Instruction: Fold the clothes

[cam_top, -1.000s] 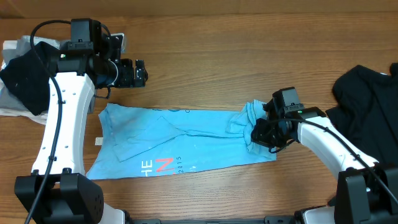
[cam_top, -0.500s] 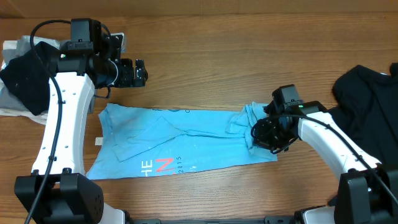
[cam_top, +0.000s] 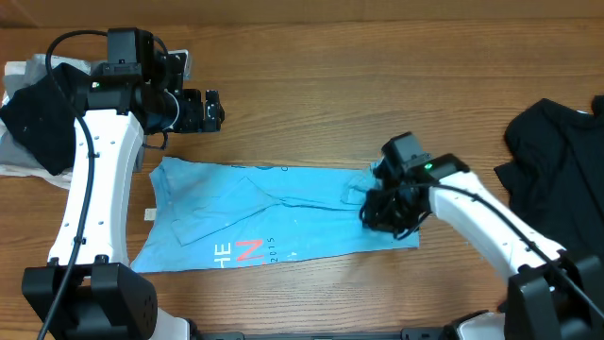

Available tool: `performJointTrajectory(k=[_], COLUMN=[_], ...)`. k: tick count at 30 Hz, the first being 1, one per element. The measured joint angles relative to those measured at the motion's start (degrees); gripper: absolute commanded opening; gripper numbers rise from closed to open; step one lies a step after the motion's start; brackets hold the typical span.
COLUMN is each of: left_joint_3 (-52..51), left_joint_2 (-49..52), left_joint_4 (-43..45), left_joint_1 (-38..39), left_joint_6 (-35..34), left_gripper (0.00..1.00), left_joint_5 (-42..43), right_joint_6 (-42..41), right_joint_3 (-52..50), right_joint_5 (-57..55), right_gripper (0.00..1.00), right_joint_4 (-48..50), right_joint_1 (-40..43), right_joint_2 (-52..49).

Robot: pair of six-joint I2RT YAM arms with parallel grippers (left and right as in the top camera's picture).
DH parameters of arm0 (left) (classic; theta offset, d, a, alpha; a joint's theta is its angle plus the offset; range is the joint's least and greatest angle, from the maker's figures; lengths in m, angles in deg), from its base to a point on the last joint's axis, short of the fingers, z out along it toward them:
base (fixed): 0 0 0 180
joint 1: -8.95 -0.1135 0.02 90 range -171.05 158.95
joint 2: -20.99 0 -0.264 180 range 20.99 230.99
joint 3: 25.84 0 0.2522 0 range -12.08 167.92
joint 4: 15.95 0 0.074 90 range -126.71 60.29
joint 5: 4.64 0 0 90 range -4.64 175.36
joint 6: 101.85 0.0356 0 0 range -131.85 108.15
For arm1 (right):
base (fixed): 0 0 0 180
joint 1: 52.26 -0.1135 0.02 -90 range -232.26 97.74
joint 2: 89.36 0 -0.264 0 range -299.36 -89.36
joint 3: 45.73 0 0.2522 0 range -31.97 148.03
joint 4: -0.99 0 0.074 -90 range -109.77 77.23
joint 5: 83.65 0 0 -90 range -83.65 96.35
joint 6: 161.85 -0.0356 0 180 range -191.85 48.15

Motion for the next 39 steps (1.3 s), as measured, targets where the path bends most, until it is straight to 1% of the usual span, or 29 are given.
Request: performJointTrajectory(k=[1, 2, 4, 5, 8, 11, 15, 17, 19, 21, 23, 26, 28, 32, 39], left_joint_3=[0.0, 0.0, 0.0, 0.0, 0.0, 0.0, 0.0, 0.0, 0.0, 0.0, 0.0, 0.0, 0.0, 0.0, 0.0], left_joint_2=[0.0, 0.0, 0.0, 0.0, 0.0, 0.0, 0.0, 0.0, 0.0, 0.0, 0.0, 0.0, 0.0, 0.0, 0.0], left_joint_4=[0.0, 0.0, 0.0, 0.0, 0.0, 0.0, 0.0, 0.0, 0.0, 0.0, 0.0, 0.0, 0.0, 0.0, 0.0], left_joint_1=[0.0, 0.0, 0.0, 0.0, 0.0, 0.0, 0.0, 0.0, 0.0, 0.0, 0.0, 0.0, 0.0, 0.0, 0.0], left_joint_6=[0.0, 0.0, 0.0, 0.0, 0.0, 0.0, 0.0, 0.0, 0.0, 0.0, 0.0, 0.0, 0.0, 0.0, 0.0], left_gripper=[1.0, 1.0, 1.0, 1.0, 1.0, 1.0, 1.0, 1.0, 1.0, 1.0, 1.0, 1.0, 1.0, 1.0, 1.0], left_joint_5=[0.0, 0.0, 0.0, 0.0, 0.0, 0.0, 0.0, 0.0, 0.0, 0.0, 0.0, 0.0, 0.0, 0.0, 0.0], right_joint_6=[-0.1, 0.3, 0.4, 0.9, 2.1, 2.8, 4.2, 4.5, 5.0, 5.6, 5.7, 5.6, 5.6, 5.4, 5.2], right_joint_3=[1.5, 3.1, 6.5, 8.0, 11.1, 11.5, 11.2, 10.1, 8.0, 5.7, 3.2, 0.0, -1.7, -3.4, -6.5], right_joint_5=[-0.8, -1.6, -3.1, -3.7, -4.8, -5.4, -5.7, -5.7, -5.7, -5.7, -5.7, -5.8, -5.7, -4.1, 1.5], right_gripper=[0.43, 0.72, 0.94, 1.0, 1.0, 1.0, 0.92, 0.84, 0.66, 0.44, 0.26, 0.14, 0.12, 0.12, 0.12], right_joint_4=[-1.0, -2.2, -4.2, -4.9, -5.2, -5.4, -2.9, -0.8, 1.5, 3.8, 5.9, 8.1, 8.5, 9.4, 15.4], right_joint_1=[1.0, 2.0, 4.4, 5.6, 8.8, 10.5, 10.8, 10.8, 10.8, 10.8, 10.8, 10.8, 10.8, 10.8, 10.3], right_joint_2=[0.0, 0.1, 0.7, 1.0, 2.2, 2.4, 2.4, 2.3, 1.9, 1.0, 0.1, -0.8, -0.9, -0.9, -0.9])
